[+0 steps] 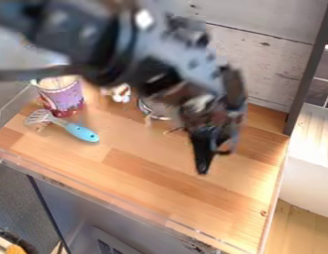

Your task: Move the silver pot to the upper right side of the table

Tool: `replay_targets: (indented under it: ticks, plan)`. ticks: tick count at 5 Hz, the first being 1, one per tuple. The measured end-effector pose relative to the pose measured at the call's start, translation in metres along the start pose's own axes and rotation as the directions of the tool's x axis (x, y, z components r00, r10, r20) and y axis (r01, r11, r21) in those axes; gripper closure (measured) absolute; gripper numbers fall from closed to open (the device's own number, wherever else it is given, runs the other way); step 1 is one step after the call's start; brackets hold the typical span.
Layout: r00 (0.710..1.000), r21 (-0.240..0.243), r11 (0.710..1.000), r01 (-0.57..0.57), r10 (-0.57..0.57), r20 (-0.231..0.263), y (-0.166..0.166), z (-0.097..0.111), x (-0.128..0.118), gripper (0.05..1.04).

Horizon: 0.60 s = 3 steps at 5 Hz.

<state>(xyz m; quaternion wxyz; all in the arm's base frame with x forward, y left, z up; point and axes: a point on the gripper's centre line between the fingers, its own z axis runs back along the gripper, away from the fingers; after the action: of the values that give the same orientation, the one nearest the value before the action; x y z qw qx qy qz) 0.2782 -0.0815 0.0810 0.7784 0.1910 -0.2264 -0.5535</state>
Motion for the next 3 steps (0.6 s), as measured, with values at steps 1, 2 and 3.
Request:
replay_targets:
  ticks: [1, 2, 3]
  plan:
    - [0.996, -0.034, 0.996, 0.082, -0.081, 0.045, 0.010, -0.012, 0.017, 1.011]
    - [0.989, -0.059, 0.988, 0.141, -0.138, 0.054, 0.011, -0.037, 0.024, 1.011]
    - [0.989, -0.107, 0.984, 0.141, -0.135, 0.061, 0.009, -0.059, 0.021, 1.011]
